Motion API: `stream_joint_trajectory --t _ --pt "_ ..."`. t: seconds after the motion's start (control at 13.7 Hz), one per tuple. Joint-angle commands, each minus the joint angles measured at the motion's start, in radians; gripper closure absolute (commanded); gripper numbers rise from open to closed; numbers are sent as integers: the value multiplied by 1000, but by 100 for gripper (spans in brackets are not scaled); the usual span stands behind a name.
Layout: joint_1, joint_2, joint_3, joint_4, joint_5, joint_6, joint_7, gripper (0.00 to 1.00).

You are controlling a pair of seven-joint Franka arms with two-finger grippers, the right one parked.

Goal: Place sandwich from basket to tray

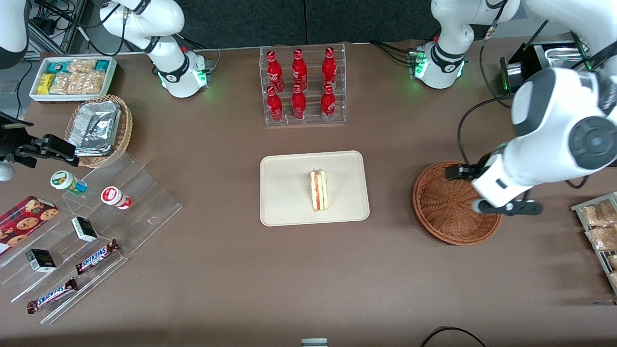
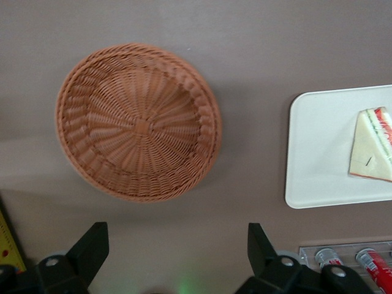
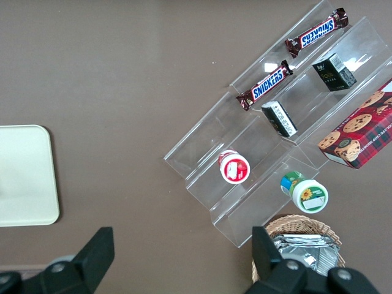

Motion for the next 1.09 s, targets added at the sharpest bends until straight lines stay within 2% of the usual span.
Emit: stream_joint_trajectory --t 0.0,0.51,1.02 --pt "37 -102 -10 -105 -5 12 8 0" --pt "148 -312 -13 -228 -4 -24 8 0" --pt "155 -349 -11 -214 12 -62 10 0"
